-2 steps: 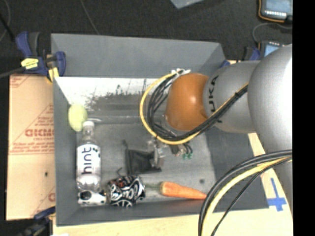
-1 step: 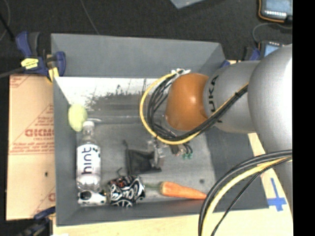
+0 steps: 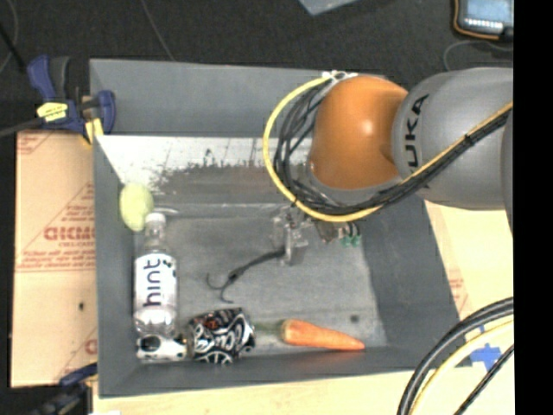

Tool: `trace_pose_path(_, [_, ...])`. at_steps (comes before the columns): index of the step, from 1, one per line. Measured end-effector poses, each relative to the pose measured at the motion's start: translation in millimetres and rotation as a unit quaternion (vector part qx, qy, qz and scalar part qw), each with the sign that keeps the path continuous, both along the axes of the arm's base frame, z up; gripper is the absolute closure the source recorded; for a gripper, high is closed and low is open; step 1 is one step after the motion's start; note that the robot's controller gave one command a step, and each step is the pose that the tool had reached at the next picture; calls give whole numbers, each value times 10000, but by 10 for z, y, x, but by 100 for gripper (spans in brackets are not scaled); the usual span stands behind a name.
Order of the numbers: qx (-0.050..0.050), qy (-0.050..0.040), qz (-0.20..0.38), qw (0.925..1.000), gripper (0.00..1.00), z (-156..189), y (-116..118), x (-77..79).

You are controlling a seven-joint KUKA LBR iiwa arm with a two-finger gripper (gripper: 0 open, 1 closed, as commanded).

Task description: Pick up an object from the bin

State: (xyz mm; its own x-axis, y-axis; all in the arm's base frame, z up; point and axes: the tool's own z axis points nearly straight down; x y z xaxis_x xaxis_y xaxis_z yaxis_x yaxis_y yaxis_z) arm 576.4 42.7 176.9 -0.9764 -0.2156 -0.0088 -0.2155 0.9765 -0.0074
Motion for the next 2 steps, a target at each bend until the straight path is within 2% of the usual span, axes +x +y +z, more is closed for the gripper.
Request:
trace_pose_path(1, [0, 0, 3, 10000, 100, 0, 1, 0])
trace_pose_path(2, [-3, -29, 41, 10000, 100, 1364, 73, 120])
